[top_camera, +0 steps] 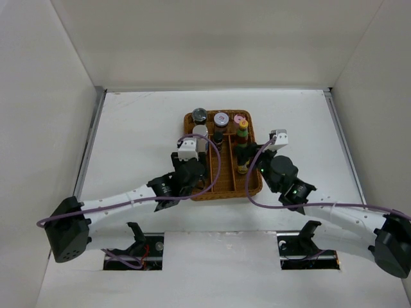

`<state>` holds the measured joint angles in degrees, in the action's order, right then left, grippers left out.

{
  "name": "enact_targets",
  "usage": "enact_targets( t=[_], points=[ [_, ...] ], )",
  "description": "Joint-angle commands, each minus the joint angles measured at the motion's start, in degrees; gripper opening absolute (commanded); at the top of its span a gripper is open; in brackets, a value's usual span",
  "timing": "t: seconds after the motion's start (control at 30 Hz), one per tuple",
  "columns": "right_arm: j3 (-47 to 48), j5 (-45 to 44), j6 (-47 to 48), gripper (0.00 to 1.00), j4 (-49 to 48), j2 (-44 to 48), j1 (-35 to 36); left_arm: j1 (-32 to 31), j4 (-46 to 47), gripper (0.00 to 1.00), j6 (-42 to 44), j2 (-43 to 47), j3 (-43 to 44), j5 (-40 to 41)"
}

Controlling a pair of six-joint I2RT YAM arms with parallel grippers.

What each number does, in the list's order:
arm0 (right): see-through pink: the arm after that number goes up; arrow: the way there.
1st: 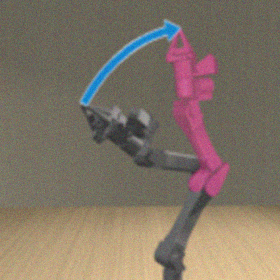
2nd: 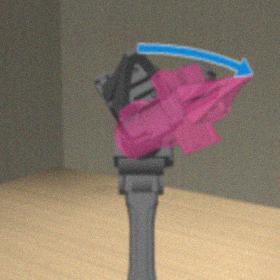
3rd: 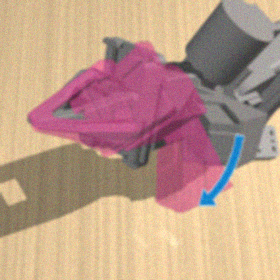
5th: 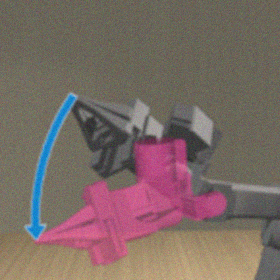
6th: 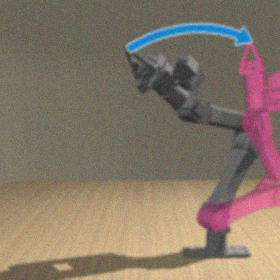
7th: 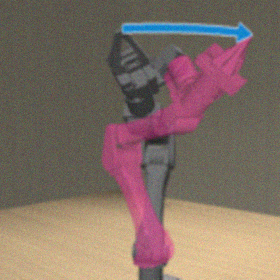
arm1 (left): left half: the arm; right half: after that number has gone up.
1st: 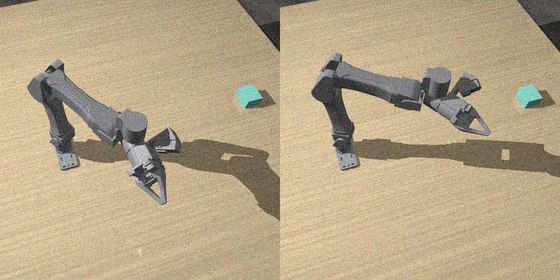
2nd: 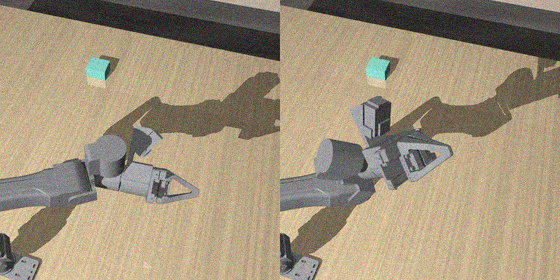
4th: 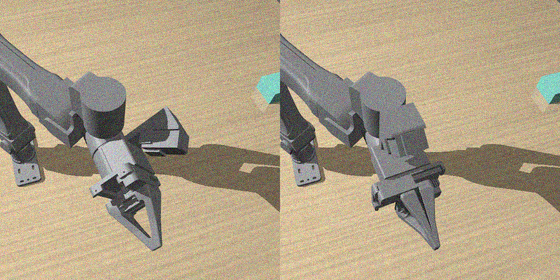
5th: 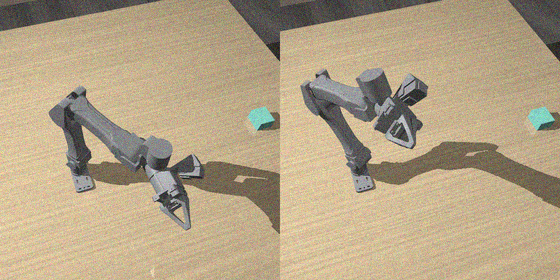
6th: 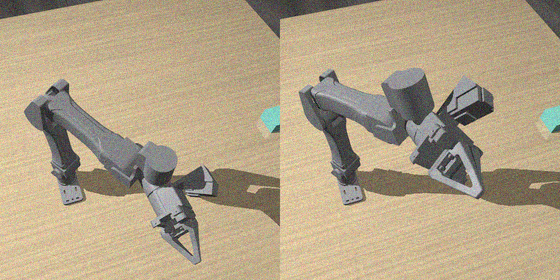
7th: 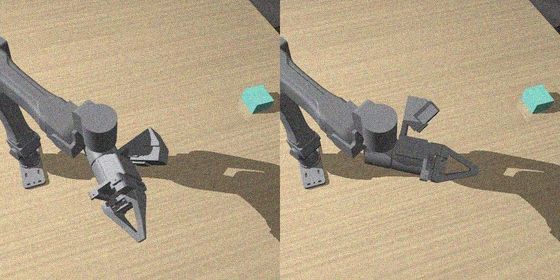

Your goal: Organize the condiment bottles

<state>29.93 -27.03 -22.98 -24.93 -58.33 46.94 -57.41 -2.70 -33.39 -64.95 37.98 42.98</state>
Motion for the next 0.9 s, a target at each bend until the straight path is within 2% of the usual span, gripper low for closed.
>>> enact_targets(
  t=[0.0, 0.13, 0.2, 0.3, 0.33, 0.43, 0.47, 0.53, 0.57, 0.7, 0.87],
  points=[
    [-0.31, -0.83, -0.84, 0.74, -2.93, 1.72, -0.40, 0.15, 8.14, 0.40, -0.63, -2.10, 0.44, 0.00],
    [-0.75, -1.18, -0.84, 0.74, -3.20, 3.04, -0.40, 0.32, 9.64, 0.41, -0.45, -6.59, -0.27, -0.27],
    [-1.10, -1.80, -0.84, 0.74, -3.20, 3.74, -0.49, 0.32, 10.34, 0.46, -0.54, -7.82, -0.71, -0.27],
    [-1.72, -2.24, -0.84, 0.79, -3.90, 4.27, -0.75, 0.32, 10.43, 0.64, -0.45, -7.21, -1.15, 0.00],
    [-1.89, -2.33, -0.84, 0.80, -4.34, 4.36, -0.84, 0.41, 10.35, 0.77, -0.36, -6.17, -1.32, 0.08],
    [-2.33, -2.59, -0.75, 0.82, -4.95, 4.71, -0.93, 0.67, 10.00, 1.00, -0.10, -2.65, -1.41, 0.70],
    [-2.51, -2.85, -0.75, 0.83, -5.13, 4.97, -0.93, 0.94, 9.91, 1.00, 0.42, -1.25, -1.41, 0.87],
    [-2.86, -3.38, -0.75, 0.96, -5.57, 5.41, -0.93, 1.46, 9.91, 1.00, 1.65, 1.74, -1.06, 1.14],
    [-3.04, -3.82, -0.66, 1.00, -5.74, 5.59, -0.93, 1.81, 9.82, 1.00, 2.27, 3.32, -0.80, 1.66],
    [-3.83, -7.94, -0.57, 1.00, -6.01, 6.12, -1.45, 2.52, 9.99, 1.00, 3.33, 9.65, -1.06, 5.80],
    [-5.58, -11.46, -0.84, 1.00, -6.97, 8.75, -2.25, 8.66, 11.05, 1.00, 1.14, 15.02, -4.22, -0.08]
  ],
)
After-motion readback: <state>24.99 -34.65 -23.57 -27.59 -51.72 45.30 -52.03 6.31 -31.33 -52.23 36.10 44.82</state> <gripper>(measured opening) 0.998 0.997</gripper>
